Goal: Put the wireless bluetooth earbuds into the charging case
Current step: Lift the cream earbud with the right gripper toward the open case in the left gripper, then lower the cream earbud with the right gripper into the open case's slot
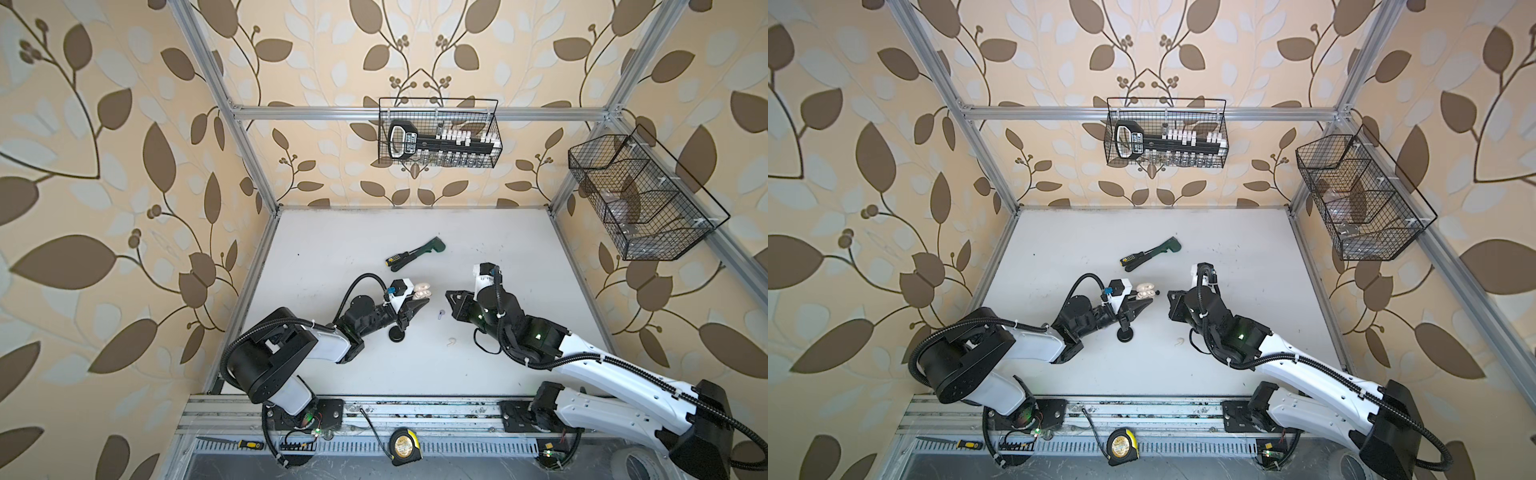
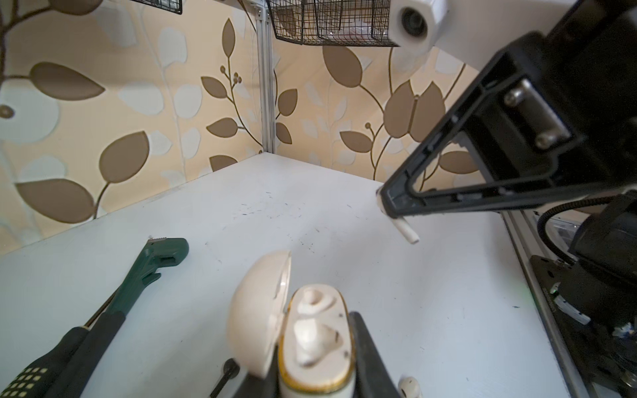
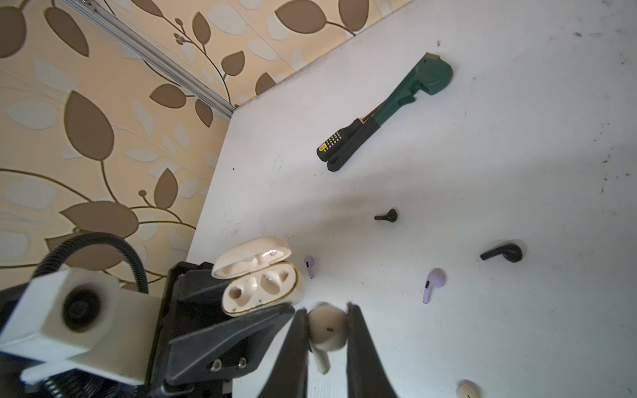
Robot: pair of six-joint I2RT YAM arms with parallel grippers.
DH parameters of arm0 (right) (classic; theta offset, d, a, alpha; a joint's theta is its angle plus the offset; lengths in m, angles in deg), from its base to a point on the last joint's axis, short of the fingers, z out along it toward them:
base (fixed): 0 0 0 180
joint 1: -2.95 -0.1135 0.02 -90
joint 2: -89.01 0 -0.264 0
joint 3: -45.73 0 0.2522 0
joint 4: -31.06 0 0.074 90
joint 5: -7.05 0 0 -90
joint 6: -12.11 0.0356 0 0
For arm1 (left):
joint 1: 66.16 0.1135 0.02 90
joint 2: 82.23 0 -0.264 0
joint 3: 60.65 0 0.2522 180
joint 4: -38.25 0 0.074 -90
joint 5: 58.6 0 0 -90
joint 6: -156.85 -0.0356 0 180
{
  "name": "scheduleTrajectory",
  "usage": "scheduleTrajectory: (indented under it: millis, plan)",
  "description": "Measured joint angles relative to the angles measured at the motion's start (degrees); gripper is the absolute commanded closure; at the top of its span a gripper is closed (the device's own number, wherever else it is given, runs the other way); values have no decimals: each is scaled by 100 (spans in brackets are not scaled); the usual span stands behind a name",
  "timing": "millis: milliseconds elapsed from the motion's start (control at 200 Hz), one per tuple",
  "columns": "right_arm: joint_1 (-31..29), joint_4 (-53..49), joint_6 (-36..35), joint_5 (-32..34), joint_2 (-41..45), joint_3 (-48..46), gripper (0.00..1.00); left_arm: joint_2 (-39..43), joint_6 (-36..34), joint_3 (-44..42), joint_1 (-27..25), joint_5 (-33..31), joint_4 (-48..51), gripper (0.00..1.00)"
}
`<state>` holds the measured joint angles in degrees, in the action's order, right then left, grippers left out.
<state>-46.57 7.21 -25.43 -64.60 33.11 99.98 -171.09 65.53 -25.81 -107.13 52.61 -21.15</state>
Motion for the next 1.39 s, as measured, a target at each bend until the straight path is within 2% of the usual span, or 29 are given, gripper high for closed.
scheduleTrajectory:
  millis: [420,705,1395]
  plan:
    - [-450,391,-173,319,-280,249,84,-90,129,201,-358,68,-341,100]
    - [-848,680,-256,885,-291,249,84,-92,315,264,-481,-94,-345,100]
    - [-1097,1167,-234,1576,-562,249,85,11,745,269,-557,-236,-343,100]
